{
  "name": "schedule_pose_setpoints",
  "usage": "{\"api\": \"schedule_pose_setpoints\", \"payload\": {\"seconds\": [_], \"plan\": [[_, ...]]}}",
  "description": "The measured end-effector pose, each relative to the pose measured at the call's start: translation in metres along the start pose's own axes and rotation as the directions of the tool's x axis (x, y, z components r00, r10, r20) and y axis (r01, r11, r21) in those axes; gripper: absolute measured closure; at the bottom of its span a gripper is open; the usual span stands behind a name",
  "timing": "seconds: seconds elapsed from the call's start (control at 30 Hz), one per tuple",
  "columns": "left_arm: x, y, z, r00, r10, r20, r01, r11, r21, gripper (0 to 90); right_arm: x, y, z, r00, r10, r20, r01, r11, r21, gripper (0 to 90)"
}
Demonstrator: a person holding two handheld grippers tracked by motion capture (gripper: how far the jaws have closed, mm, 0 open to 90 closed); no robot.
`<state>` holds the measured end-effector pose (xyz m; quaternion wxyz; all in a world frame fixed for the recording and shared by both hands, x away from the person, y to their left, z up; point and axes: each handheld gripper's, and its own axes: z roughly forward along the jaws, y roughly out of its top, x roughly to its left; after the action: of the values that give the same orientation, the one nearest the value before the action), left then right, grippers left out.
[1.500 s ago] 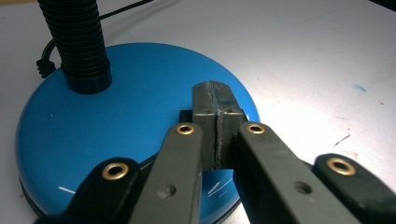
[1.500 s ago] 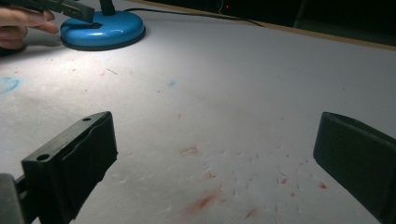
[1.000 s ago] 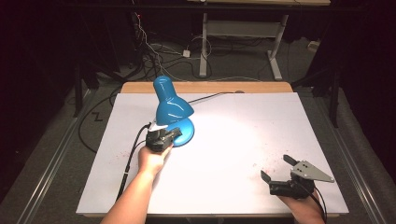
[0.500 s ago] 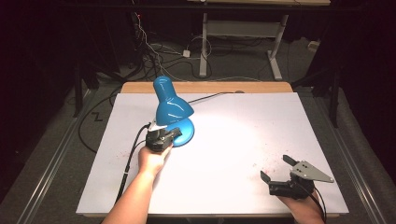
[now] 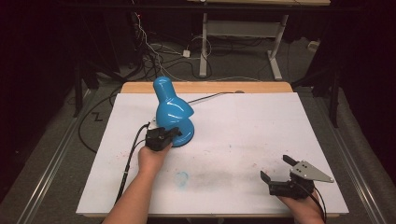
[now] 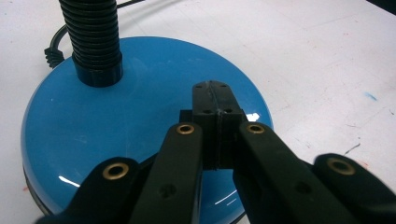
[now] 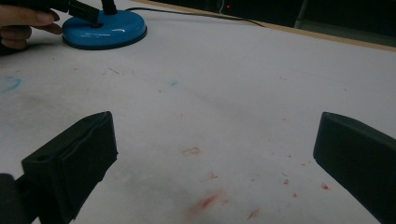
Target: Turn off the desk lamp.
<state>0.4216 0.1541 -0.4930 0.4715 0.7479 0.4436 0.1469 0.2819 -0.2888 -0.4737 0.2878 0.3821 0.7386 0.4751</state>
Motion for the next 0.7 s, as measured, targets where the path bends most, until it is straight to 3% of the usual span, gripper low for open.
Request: {"api": "schedule_pose_setpoints", "payload": {"seconds": [0.3,0.7], "plan": [[-0.001,0.000,-0.001,1.0000,0.007,0.006,-0.007,1.0000,-0.002,88.2,0.000,0.000,0.000,1.0000,0.000,0.000,0.000,1.000,-0.001,0.4],[0.000,-0.001,-0.014,0.9993,0.036,0.012,-0.036,0.9993,0.003,88.2,-0.002,0.000,0.000,1.0000,0.006,0.004,-0.006,1.000,-0.005,0.4]]}}
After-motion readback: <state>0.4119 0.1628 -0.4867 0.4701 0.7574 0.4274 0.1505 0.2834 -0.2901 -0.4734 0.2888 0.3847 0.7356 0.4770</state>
